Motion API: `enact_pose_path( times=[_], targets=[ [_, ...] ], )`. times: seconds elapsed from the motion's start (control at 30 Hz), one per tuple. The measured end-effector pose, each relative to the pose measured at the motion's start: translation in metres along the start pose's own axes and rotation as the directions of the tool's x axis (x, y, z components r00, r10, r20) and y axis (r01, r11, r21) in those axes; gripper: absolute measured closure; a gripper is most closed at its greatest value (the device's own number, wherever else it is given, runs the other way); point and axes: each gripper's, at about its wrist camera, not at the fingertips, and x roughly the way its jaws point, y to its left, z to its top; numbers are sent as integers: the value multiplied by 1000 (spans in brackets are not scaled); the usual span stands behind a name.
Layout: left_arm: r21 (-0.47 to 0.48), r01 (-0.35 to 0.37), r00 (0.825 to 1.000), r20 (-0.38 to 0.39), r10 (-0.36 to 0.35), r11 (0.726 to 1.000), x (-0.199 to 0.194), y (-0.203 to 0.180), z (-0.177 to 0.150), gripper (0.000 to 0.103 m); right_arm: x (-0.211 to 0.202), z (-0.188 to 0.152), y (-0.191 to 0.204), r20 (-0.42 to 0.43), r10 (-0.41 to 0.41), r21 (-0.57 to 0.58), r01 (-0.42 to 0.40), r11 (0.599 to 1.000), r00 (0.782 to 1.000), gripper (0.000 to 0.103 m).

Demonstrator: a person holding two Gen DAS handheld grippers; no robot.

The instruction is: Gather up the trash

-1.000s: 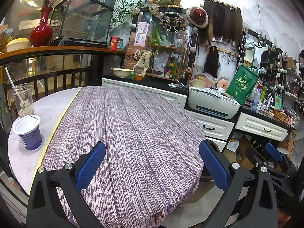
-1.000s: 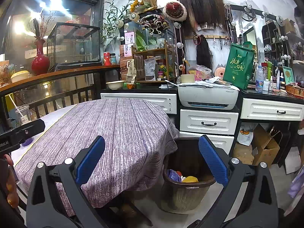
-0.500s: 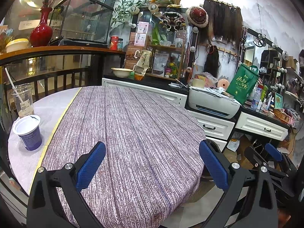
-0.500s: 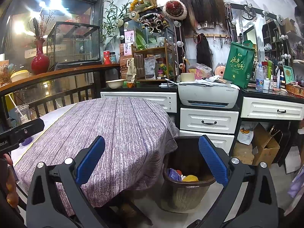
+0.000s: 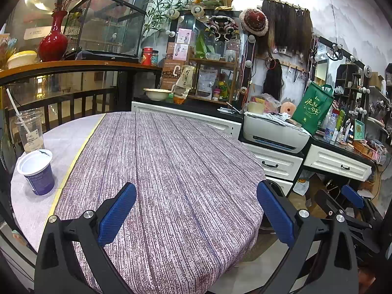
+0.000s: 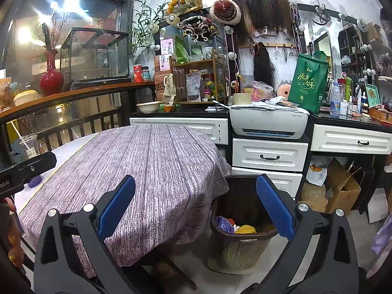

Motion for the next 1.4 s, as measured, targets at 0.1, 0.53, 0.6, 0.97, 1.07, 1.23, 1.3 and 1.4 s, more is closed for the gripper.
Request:
enact_pose_path(
  times=[0.1,0.53,0.6,0.97,1.07,1.23,1.3,1.4],
  targets=[
    [0,-1,1000,-3,1,1000,0,0,0,6,0,0,0,-1,0,0,0,1000,1000,6],
    [13,-19,1000,-12,19,1000,3,-1,-2,6,1,-2,1,-6,2,-9,-2,1000,1000,6],
    [12,-17,1000,-11,18,1000,3,-1,-1,6,1,-2,1,-6,2,-10,-2,1000,1000,6],
    [41,-14,1000,-6,15,999,3,-3,-1,6,2,-2,1,-12,0,-14,0,1000,1000,6],
    [54,-23,1000,3,23,998,3,-4,-1,6,2,-3,1,-13,1,-14,-1,1000,1000,6],
    [43,-22,1000,-8,23,999,5,-2,0,6,2,-3,0,-16,1,-11,-1,1000,1000,6],
    [41,-19,1000,-14,20,999,6,-1,0,6,2,-3,0,-16,0,-13,-1,1000,1000,6],
    [41,-20,1000,-18,20,999,6,-1,0,6,2,-3,0,-18,2,-12,-2,1000,1000,6]
  ],
)
